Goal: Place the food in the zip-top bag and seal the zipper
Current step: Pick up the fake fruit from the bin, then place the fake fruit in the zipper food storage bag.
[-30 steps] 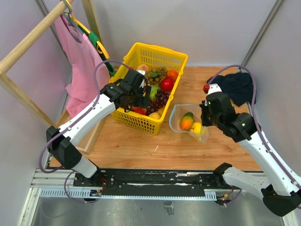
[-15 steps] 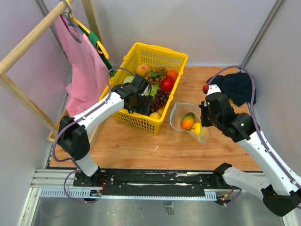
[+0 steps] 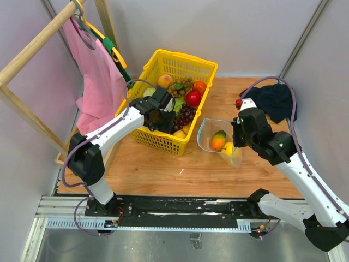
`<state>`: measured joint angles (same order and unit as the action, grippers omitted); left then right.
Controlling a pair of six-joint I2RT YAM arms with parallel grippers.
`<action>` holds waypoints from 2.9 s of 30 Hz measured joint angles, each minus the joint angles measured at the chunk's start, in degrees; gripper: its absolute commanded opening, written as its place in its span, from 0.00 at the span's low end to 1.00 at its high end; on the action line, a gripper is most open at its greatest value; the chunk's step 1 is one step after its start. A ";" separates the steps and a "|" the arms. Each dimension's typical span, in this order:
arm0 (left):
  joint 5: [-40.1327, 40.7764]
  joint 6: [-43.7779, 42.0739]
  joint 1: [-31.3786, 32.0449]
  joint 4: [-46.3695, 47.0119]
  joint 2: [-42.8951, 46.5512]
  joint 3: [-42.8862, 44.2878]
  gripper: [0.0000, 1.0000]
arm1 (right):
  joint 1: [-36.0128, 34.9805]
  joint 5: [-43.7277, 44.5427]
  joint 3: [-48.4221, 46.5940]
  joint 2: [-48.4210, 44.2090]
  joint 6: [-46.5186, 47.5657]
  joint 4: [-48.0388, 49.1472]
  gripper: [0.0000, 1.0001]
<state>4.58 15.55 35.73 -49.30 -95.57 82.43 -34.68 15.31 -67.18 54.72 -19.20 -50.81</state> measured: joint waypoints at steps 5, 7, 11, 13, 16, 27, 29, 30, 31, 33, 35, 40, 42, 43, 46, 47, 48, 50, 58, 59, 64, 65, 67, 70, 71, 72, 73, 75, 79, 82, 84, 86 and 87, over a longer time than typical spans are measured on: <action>0.42 -0.02 0.00 -0.11 0.74 0.07 0.49 | 0.00 -0.02 0.00 -0.37 0.00 0.00 0.01; 0.83 0.02 0.00 -0.20 1.73 0.15 0.49 | 0.00 0.00 0.02 -0.48 -0.02 0.00 0.01; 1.51 0.33 0.00 -0.66 5.14 1.29 0.46 | 0.00 -0.02 0.02 -0.50 -0.04 0.00 0.01; 1.77 0.44 0.00 -0.59 7.21 1.99 0.45 | 0.00 -0.02 0.02 -0.52 -0.04 0.00 0.01; 1.81 0.57 0.00 -0.09 10.36 2.49 0.42 | 0.00 -0.02 0.02 -0.52 -0.04 0.00 0.01; -4.09 -1.03 1.27 11.17 22.86 -1.20 0.37 | 0.00 -0.09 0.02 -0.52 -0.09 0.00 0.01; -5.35 -2.12 2.95 14.14 24.92 -2.60 0.36 | 0.00 -0.13 0.02 -0.52 -0.09 0.00 0.00; -5.97 -2.73 3.93 15.58 25.77 -3.28 0.36 | 0.00 -0.15 0.02 -0.52 -0.09 0.00 0.01; -6.60 -3.34 4.92 16.92 26.49 -3.87 0.36 | 0.00 -0.22 0.02 -0.52 -0.09 0.02 0.01; -7.76 -4.50 6.84 19.67 27.50 -4.96 0.34 | 0.00 -0.35 0.02 -0.52 -0.09 0.02 0.01; -8.79 -5.49 8.81 22.56 28.11 -6.08 0.33 | 0.00 -0.48 0.02 -0.52 -0.09 0.11 0.01; -10.58 -6.12 12.92 28.98 28.22 -8.74 0.31 | 0.00 -1.01 0.02 -0.52 -0.11 0.61 0.01; -11.17 -6.10 14.32 31.34 27.87 -9.51 0.31 | 0.00 -1.18 0.02 -0.52 -0.15 0.83 0.01; -11.28 -6.14 15.15 32.52 27.61 -9.81 0.31 | 0.00 -1.36 0.02 -0.52 -0.20 1.01 0.01; -11.63 -7.02 17.77 34.95 26.23 -10.05 0.31 | 0.00 -1.77 0.02 -0.74 -0.31 1.38 0.01; -11.76 -7.65 18.60 35.76 25.70 -10.14 0.31 | 0.00 -1.86 0.04 -0.83 -0.33 1.46 0.01; -11.85 -8.31 19.47 36.61 25.05 -10.23 0.31 | 0.00 -2.03 0.11 -0.98 -0.33 1.66 0.00; -12.02 -9.75 20.98 38.27 23.74 -10.58 0.31 | 0.00 -2.32 0.33 -1.27 -0.35 1.84 0.01; -12.15 -17.49 26.14 42.80 15.98 -10.82 0.35 | 0.00 -3.48 0.55 -1.92 -0.37 2.60 0.01; -11.91 -18.34 26.43 42.88 14.95 -10.71 0.35 | 0.00 -3.58 0.61 -2.03 -0.35 2.64 0.00; -8.94 -22.05 27.17 42.75 10.08 -9.99 0.39 | 0.00 -4.02 0.87 -2.49 -0.33 2.93 0.01; -7.96 -22.73 27.23 42.71 9.33 -9.77 0.40 | 0.00 -4.17 0.94 -2.49 -0.33 2.97 0.01; -5.03 -23.54 27.36 42.47 8.17 -9.25 0.43 | 0.00 -4.44 1.05 -2.49 -0.33 2.95 0.01; -0.57 -24.24 27.43 41.90 6.97 -8.02 0.49 | 0.00 -4.79 1.05 -2.49 -0.31 2.97 0.01; 1.20 -24.35 27.43 41.79 6.54 -7.41 0.51 | 0.00 -4.87 1.05 -2.49 -0.31 2.97 0.01; 2.29 -24.37 27.41 41.79 6.29 -7.08 0.53 | 0.00 -4.92 1.05 -2.49 -0.28 2.97 0.01; 3.67 -24.35 27.41 41.75 6.03 -6.69 0.56 | 0.00 -4.98 1.05 -2.49 -0.28 2.97 0.01; 5.18 -24.33 27.43 41.75 5.79 -6.45 0.61 | 0.00 -5.27 1.05 -2.47 -0.28 2.97 0.01; 7.43 -23.76 27.43 41.79 5.18 -6.36 0.69 | 0.00 -5.49 1.05 -2.49 -0.28 2.97 0.01; 8.90 -22.71 27.43 41.97 4.61 -6.36 0.77 | 0.00 -5.84 1.05 -2.49 -0.26 2.97 0.01; 9.70 -21.90 27.43 42.01 4.35 -6.36 0.78 | 0.00 -5.92 1.05 -2.49 -0.26 2.97 0.01; 10.21 -21.07 27.43 42.66 4.22 -6.36 0.79 | 0.00 -5.97 1.05 -2.47 -0.26 2.97 0.01; 10.34 -20.92 27.45 42.75 4.20 -6.36 0.80 | 0.00 -5.99 1.05 -2.49 -0.26 2.97 0.00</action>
<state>14.92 -5.37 63.18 -6.55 -91.37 76.07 -34.68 9.32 -66.13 52.23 -19.46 -47.83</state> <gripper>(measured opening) 0.781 0.009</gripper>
